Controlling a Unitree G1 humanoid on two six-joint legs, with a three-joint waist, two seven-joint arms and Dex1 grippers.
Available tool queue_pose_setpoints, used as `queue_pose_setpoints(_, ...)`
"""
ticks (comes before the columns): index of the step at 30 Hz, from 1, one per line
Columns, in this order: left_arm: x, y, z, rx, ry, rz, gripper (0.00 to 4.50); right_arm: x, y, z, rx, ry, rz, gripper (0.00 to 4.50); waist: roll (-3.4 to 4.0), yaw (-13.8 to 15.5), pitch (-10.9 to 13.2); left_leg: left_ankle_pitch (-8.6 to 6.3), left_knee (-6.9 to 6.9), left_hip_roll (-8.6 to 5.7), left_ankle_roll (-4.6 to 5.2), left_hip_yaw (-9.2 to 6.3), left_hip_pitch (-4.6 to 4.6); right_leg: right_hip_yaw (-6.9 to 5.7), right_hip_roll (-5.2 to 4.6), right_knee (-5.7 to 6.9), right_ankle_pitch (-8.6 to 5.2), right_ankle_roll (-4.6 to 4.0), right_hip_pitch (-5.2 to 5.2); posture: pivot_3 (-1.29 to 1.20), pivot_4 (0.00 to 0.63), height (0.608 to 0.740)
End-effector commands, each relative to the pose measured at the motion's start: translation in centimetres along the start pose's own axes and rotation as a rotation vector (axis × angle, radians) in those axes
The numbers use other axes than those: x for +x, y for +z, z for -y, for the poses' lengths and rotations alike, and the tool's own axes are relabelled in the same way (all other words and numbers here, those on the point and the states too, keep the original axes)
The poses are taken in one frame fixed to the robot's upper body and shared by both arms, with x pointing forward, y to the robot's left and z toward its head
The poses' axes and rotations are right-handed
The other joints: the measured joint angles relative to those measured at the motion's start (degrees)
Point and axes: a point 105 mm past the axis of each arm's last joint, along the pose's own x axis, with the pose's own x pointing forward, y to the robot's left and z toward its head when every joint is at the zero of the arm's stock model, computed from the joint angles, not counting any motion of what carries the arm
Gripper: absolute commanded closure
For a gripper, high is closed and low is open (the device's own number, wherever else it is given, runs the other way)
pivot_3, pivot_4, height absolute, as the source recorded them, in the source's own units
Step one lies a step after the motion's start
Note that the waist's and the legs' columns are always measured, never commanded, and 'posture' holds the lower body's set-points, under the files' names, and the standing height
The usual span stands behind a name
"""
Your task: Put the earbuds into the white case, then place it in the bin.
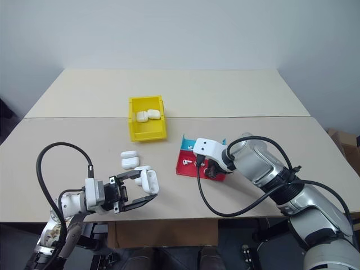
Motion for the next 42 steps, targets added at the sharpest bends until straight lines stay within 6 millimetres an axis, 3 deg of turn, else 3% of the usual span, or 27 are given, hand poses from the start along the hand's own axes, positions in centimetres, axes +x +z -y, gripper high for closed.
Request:
queue_pose_setpoints(1,0.2,0.9,-0.5,0.049,0.01,0.027,1.72,-1.0,0.9,0.8,-0.007,-0.039,0.036,2.93,0.0,0.0,0.0,0.0,0.0,0.0,0.0,0.0,0.0,0.0,0.0,0.0,0.0,0.0,0.0,0.0,0.15,0.74)
queue_pose_setpoints(8,0.3,0.9,-0.6,0.05,0.023,0.016,1.72,-0.7,0.6,0.7,-0.005,-0.033,0.029,2.93,0.0,0.01,0.0,0.0,0.0,0.0,0.0,0.0,0.0,0.0,0.0,0.0,0.0,0.0,0.0,0.0,0.15,0.74)
queue_pose_setpoints(11,0.3,0.8,-0.7,0.053,0.026,0.014,1.72,-0.7,0.6,0.7,-0.006,-0.039,0.029,3.51,0.0,-0.01,0.0,0.0,0.0,0.0,0.0,0.0,0.0,0.0,0.0,0.0,0.0,0.0,0.0,0.0,0.15,0.74)
queue_pose_setpoints(20,0.7,1.5,-1.0,0.037,0.045,0.045,1.72,-1.8,1.6,0.9,-0.034,-0.065,0.068,3.51,0.0,0.0,0.0,0.0,0.0,0.0,0.0,0.0,0.0,0.0,0.0,0.0,0.0,0.0,0.0,0.0,0.15,0.74)
queue_pose_setpoints(23,1.7,2.9,-2.0,0.016,0.081,0.103,1.72,-4.8,3.9,1.6,-0.022,-0.125,0.195,3.51,0.0,0.02,0.0,0.0,0.0,0.0,0.0,0.0,0.0,0.0,0.0,0.01,0.0,0.0,-0.01,0.0,0.15,0.74)
queue_pose_setpoints(27,3.7,5.5,-3.2,-0.009,0.082,0.239,1.72,-10.5,7.3,2.6,-0.021,-0.243,0.519,3.51,0.0,0.15,0.0,0.0,0.02,0.0,0.0,-0.01,-0.02,0.0,0.0,0.04,0.0,0.0,-0.02,0.0,0.15,0.74)
queue_pose_setpoints(32,5.8,7.5,-3.8,-0.207,0.013,0.334,1.72,-16.2,8.7,1.6,-0.088,-0.311,0.953,3.51,-0.06,0.36,-0.04,0.0,0.06,-0.01,0.0,-0.04,-0.01,-0.01,0.01,0.01,0.01,0.03,0.1,0.0,0.15,0.74)
queue_pose_setpoints(35,6.7,8.6,-3.4,-0.246,-0.067,0.413,1.72,-19.4,9.4,-0.1,-0.105,-0.298,1.285,3.51,-0.05,-0.02,-0.03,0.0,0.06,-0.03,0.0,-0.07,-0.02,0.02,0.01,0.02,0.02,0.08,0.12,0.0,0.15,0.74)
queue_pose_setpoints(38,6.9,8.8,-3.0,-0.265,-0.134,0.437,1.72,-20.5,9.0,-2.6,-0.121,-0.165,1.474,3.51,-0.01,-0.12,-0.05,0.01,0.06,0.03,0.0,-0.07,0.03,0.05,0.12,0.07,0.05,0.07,0.12,0.0,0.15,0.74)
queue_pose_setpoints(42,6.8,8.3,-2.7,-0.283,-0.185,0.424,1.72,-19.7,8.8,-4.4,-0.115,-0.061,1.538,3.51,0.01,-0.24,-0.06,0.01,0.06,0.17,0.0,-0.09,0.09,0.08,0.3,0.08,0.09,-0.01,0.15,0.0,0.15,0.74)
